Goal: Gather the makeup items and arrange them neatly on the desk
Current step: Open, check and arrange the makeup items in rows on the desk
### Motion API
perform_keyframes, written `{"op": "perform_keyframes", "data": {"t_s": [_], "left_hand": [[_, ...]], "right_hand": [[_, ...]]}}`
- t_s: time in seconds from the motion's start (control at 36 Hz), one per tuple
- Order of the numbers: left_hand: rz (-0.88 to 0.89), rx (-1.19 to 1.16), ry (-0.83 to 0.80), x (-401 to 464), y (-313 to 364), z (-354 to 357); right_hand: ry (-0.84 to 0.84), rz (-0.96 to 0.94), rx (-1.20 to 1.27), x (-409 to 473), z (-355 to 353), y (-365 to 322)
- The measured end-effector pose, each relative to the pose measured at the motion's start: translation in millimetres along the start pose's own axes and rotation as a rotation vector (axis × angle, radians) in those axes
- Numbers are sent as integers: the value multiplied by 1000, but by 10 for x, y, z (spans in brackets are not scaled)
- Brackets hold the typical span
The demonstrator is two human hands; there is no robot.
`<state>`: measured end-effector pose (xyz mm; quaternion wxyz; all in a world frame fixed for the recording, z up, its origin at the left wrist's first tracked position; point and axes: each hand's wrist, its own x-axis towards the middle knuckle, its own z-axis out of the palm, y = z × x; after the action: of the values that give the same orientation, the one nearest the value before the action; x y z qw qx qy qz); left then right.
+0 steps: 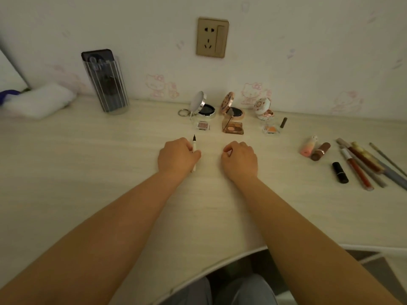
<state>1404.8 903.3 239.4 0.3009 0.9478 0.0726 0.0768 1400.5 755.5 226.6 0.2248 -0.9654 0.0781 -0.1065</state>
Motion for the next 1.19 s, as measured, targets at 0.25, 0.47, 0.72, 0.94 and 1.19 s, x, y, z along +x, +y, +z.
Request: {"op": "perform_keyframes", "data": {"t_s": [0.25,0.47,0.72,0.94,1.19], "left_hand": [[48,184,32,72,21,122],[36,220,34,109,39,162],[-3,112,46,54,48,133],[72,22,110,-40,290,76],[319,-61,-14,-339,1145,414]], "right_hand": [[24,-22,-45,-11,15,3],[22,-23,-16,-17,3,9],[15,0,85,-42,-27,31],[36,96,447,-142,-206,194],[213,168,343,-188,-613,797]]}}
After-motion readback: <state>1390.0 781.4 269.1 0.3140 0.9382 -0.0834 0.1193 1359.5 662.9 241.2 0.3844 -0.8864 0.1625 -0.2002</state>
